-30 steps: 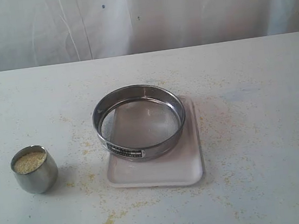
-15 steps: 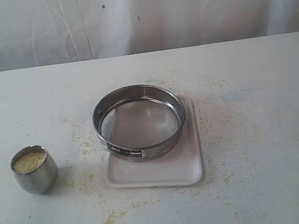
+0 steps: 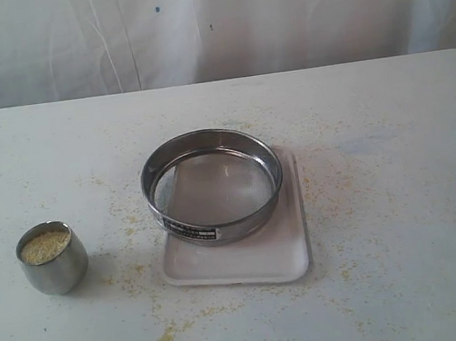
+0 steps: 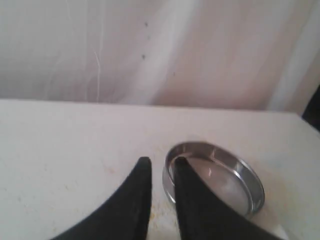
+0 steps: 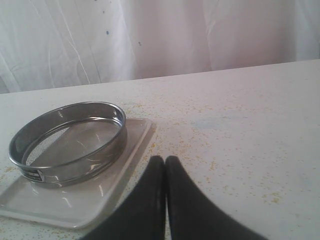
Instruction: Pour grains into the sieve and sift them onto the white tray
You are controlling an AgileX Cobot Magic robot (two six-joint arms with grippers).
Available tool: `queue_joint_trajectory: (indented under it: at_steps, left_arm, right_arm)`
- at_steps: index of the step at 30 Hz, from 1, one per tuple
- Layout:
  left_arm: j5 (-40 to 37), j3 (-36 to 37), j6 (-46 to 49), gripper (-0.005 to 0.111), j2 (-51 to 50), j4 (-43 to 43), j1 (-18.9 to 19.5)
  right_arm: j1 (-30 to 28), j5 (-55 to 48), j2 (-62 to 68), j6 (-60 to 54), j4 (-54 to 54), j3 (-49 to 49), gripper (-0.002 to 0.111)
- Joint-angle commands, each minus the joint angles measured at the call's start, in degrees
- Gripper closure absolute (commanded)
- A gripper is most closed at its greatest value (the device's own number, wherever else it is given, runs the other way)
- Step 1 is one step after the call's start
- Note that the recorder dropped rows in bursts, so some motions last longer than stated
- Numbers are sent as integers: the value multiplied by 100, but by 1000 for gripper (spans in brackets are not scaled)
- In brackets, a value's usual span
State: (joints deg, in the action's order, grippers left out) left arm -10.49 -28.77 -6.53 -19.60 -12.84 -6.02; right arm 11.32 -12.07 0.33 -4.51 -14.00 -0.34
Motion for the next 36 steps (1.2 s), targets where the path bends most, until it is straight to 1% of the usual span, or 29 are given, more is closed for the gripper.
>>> queue_joint_trajectory:
  at_steps: [1,3,7,9,11,14,16,17,19,22,26,30,36]
  left_arm:
    - [630,231,1443,52,-1382,-1527,-266]
    - [959,359,1717,48,-1873,-1699,-415]
    - [1808,593,1717,48,-2637,-1686,-836]
    - [2566,892,1638,48,-2806,-1686,-1036]
    - [3413,1381,1522,48,-2908,-1617,-1312]
    - [4573,2103,1185,48,-3000,-1098,-1709]
    - [5139,2475,953,48,-3103,-835,-1830]
    - [5298,2606,842,48,-3179,-676,-1841]
    - [5332,2733,653,46,-3325,-558,-1851]
    - [5402,2744,585,36,-3666,-553,-1864]
    - [5900,2744,514,23,-4184,-539,-1864]
    - [5981,2744,89,14,-4649,-549,-1864]
    - [7059,2733,226,12,-5394,-551,-1864]
  right_arm:
    - [19,35,-33,21,45,34,108]
    - [19,35,-33,21,45,34,108]
    - [19,35,-33,21,45,34,108]
    - [19,35,-33,21,45,34,108]
    - [19,35,-33,21,45,34,108]
    - [19,35,-33,21,45,34,108]
    - [19,35,-33,21,45,34,108]
    - [19,35,-33,21,45,34,108]
    - [19,35,-33,21,45,34,108]
    - [19,35,-33,21,45,34,108]
    - [19,35,-33,21,45,34,108]
    - [19,35,-33,21,45,34,108]
    - [19,35,-33,21,45,34,108]
